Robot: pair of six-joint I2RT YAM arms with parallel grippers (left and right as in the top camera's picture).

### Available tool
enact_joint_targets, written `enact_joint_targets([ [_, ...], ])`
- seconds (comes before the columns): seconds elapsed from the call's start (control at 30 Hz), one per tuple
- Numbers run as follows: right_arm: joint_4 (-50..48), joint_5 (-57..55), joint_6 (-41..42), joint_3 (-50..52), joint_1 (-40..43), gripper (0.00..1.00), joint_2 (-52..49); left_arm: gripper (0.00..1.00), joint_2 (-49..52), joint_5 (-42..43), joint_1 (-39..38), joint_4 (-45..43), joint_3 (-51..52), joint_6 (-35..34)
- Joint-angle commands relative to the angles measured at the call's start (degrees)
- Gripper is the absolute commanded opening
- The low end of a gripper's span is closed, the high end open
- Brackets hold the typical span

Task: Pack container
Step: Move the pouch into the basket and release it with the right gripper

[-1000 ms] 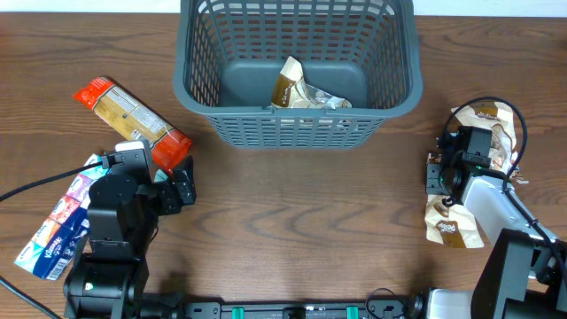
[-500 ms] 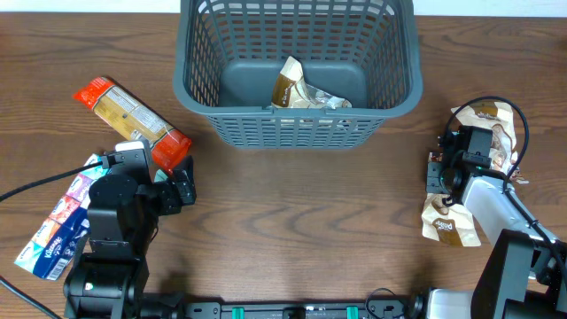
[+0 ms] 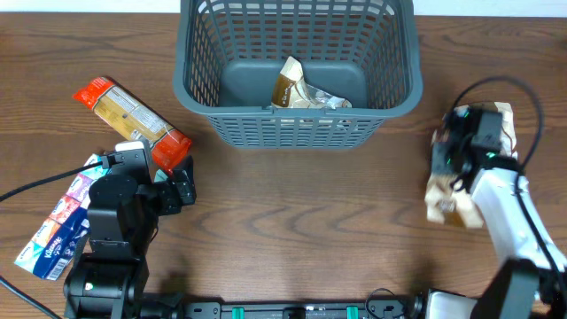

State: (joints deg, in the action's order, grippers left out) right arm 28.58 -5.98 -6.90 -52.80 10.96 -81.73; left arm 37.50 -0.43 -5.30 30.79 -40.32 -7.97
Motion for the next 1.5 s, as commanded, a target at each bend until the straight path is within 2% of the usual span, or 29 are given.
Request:
enact_joint_targets([
  [0.0,0.63,0.39,-0.48,-8.26,-0.57,0.01,4.74,0.99,-0.13,-0.48,0.24,0.07,-1.18,-0.72],
  [0.1,0.81,0.83,-0.48,-14.69,-0.90,0.01,6.71,0.99,-0.15,-0.48,0.24,0.07,-1.18,-0.72],
  [0.17,0.59,6.84,-2.19,-21.84,-2.69,0.01,8.33,0.99,-0.13,-0.48,0.24,0.07,-1.18,-0.72],
  [0.3,0.79,20.70,-12.72,-30.34,-7.85,0.01,9.05,0.99,-0.13,-0.48,0.24,0.09,-1.18,-0.72],
  [0.37,0.92,24.20,-19.04,-33.73,-11.85,0.01,8.98,0.99,-0.13,-0.48,0.24,0.11,-1.18,-0.72],
  [0.53,1.09,27.56,-30.62,-36.57,-22.80,0.01,8.13,0.99,-0.13,-0.48,0.24,0.48,-1.18,-0.72],
  [0.77,7.48,32.41,-38.14,-36.57,-31.45,0.01,0.94,0.99,-0.13,-0.48,0.24,2.01,-1.18,-0.72],
  [1.1,10.32,32.83,-39.01,-36.68,-34.32,0.01,-14.73,0.99,-0.13,-0.48,0.24,2.40,-1.18,-0.72],
  [1.47,11.91,32.74,-39.06,-36.68,-34.12,0.01,-20.96,0.99,-0.13,-0.48,0.24,2.43,-1.18,-0.72],
])
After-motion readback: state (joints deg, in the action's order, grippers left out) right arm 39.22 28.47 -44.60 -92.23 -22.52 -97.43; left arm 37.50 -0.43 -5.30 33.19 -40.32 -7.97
